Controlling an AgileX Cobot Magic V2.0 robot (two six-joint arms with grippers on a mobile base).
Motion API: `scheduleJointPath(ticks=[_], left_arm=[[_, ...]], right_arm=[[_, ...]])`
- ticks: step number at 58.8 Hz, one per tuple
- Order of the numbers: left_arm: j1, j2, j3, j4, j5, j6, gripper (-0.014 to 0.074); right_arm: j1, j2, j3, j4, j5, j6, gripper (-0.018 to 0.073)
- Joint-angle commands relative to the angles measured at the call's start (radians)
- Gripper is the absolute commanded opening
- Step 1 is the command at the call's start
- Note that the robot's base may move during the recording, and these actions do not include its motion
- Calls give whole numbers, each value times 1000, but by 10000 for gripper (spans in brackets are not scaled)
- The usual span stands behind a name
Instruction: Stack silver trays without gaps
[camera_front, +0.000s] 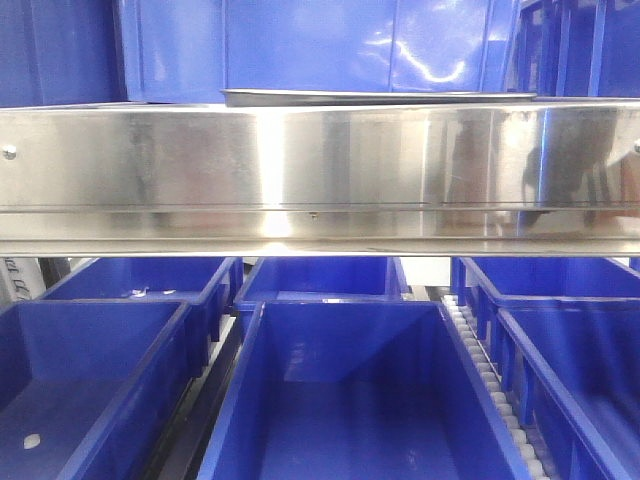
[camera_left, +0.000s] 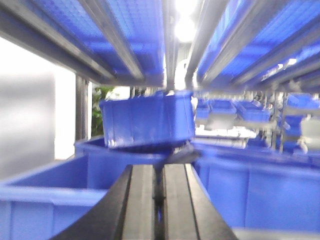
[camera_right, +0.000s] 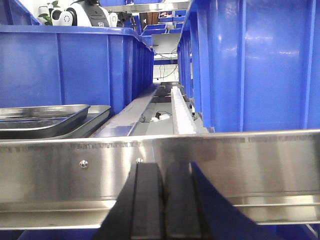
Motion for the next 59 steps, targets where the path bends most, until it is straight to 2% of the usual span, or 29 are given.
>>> scheduleJointPath(ticks=[1, 4, 9, 22, 28, 34, 39, 50, 53, 59], left_arm=[[83, -4, 52, -244, -103, 218, -7], [117, -4, 95, -377, -142, 310, -7], [158, -6, 154, -436, -157, 338, -6], [173, -24, 353, -413, -200, 340, -6], [173, -56, 471, -391, -317, 340, -6], [173, -95, 607, -359, -481, 340, -6], [173, -113, 692, -323, -556, 340, -6], [173, -131, 792, -345, -559, 340, -6], [173, -131, 792, -383, -502, 340, -6], [173, -131, 792, -386, -455, 340, -6]], right_arm=[[-4, -4, 0, -4, -15, 2, -60], [-4, -4, 0, -4, -15, 2, -60], [-4, -4, 0, -4, -15, 2, -60], [-4, -4, 0, -4, -15, 2, -60], [-4, -4, 0, -4, -15, 2, -60], [-4, -4, 0, -4, -15, 2, -60], [-4, -4, 0, -4, -15, 2, -60], [-4, -4, 0, -4, -15, 2, -60], [-4, -4, 0, -4, -15, 2, -60], [-4, -4, 0, -4, -15, 2, -60]])
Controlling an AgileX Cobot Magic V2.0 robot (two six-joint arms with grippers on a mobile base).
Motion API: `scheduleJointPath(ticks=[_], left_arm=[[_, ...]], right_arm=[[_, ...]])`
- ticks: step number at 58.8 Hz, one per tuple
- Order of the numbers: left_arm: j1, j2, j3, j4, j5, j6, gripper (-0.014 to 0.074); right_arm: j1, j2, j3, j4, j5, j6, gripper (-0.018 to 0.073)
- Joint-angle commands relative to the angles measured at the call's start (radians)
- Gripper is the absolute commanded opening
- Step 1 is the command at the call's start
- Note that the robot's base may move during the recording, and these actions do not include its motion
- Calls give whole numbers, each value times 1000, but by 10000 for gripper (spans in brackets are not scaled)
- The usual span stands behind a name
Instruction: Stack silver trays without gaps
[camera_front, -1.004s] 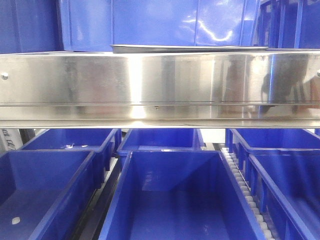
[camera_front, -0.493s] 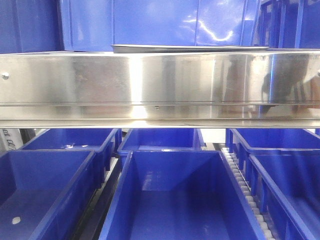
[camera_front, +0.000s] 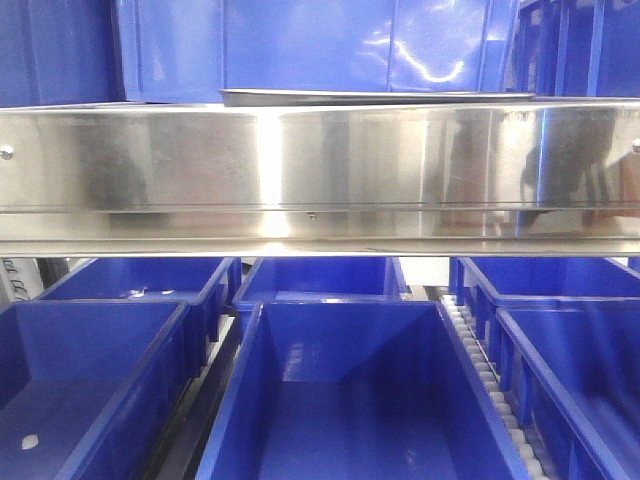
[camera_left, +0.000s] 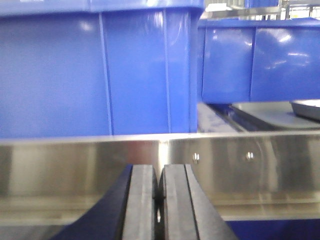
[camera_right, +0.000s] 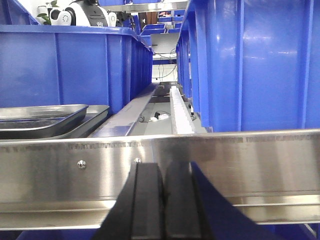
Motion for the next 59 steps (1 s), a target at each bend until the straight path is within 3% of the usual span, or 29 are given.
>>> scheduleJointPath(ticks=[1, 15, 59], left_arm=[[3, -5, 0, -17, 28, 0, -6], [3, -5, 0, -70, 78, 0, -6], [3, -5, 0, -68, 84, 0, -6]], right_arm=[[-4, -4, 0, -4, -15, 2, -60], [-4, -4, 0, -4, -15, 2, -60], [-4, -4, 0, -4, -15, 2, -60]])
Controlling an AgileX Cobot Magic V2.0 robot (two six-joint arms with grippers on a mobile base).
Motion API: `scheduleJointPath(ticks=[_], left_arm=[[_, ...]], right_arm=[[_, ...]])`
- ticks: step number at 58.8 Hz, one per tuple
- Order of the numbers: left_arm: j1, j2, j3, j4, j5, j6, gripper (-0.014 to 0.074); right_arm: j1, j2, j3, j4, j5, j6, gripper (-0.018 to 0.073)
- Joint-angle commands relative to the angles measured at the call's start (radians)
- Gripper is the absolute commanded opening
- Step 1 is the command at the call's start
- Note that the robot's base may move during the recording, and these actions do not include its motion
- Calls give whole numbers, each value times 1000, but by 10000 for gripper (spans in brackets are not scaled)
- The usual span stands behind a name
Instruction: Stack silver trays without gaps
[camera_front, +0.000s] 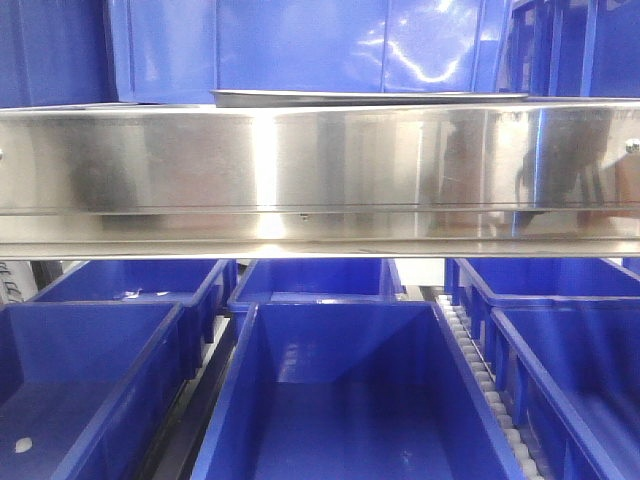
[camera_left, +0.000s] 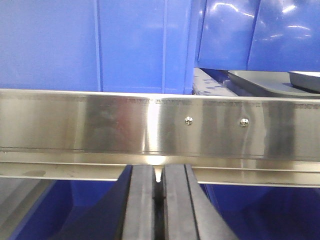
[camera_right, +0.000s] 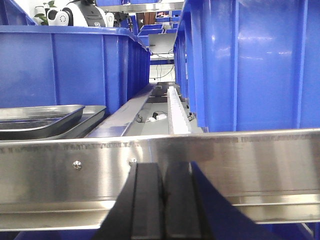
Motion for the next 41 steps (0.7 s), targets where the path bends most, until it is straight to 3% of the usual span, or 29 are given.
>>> scheduleJointPath(ticks=[1, 41], left_arm=[[3, -5, -1, -5, -12, 0, -6], [3, -5, -1, -5, -12, 0, -6]], right_arm=[[-4, -4, 0, -4, -15, 2, -60], [-4, -4, 0, -4, -15, 2, -60]])
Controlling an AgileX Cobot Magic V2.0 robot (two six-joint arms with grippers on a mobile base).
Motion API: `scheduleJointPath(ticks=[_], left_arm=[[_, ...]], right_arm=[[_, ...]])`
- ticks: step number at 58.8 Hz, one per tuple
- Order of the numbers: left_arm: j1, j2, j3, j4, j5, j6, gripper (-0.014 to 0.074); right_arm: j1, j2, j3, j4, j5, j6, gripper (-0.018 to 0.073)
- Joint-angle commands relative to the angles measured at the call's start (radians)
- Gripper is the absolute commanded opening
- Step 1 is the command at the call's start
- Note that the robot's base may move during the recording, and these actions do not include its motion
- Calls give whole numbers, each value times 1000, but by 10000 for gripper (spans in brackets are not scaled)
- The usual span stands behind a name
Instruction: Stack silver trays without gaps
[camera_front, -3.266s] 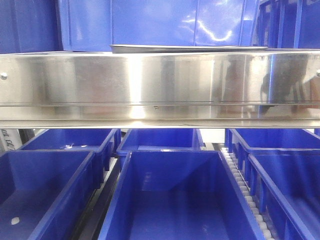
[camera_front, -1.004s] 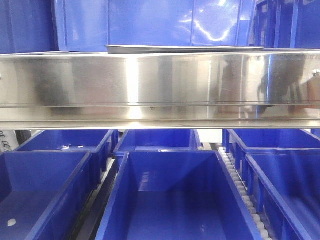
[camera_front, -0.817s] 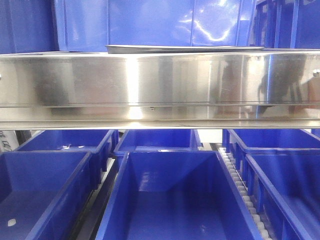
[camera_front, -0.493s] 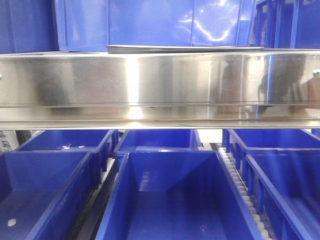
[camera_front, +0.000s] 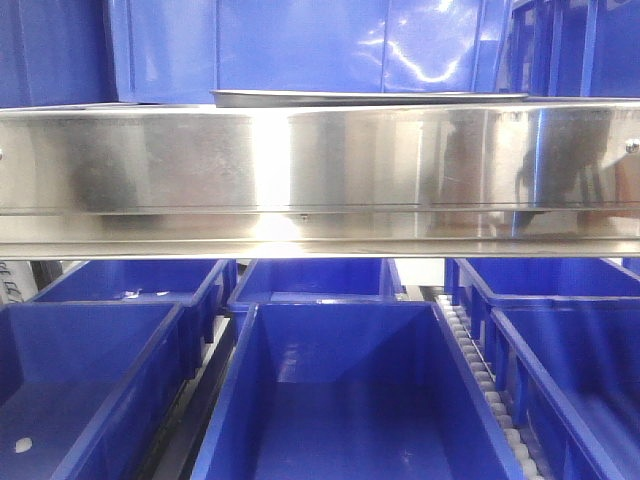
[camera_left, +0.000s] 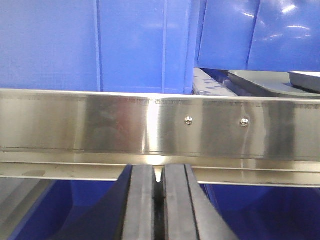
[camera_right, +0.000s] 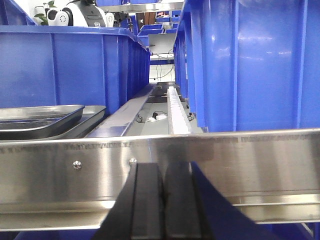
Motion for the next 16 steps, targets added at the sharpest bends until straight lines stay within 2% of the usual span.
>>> scheduleJointPath(ticks=[1, 16], left_arm=[[3, -5, -1, -5, -12, 0, -6], [3, -5, -1, -5, -12, 0, -6]], right_arm=[[-4, -4, 0, -4, -15, 2, -60], [-4, -4, 0, -4, -15, 2, -60]])
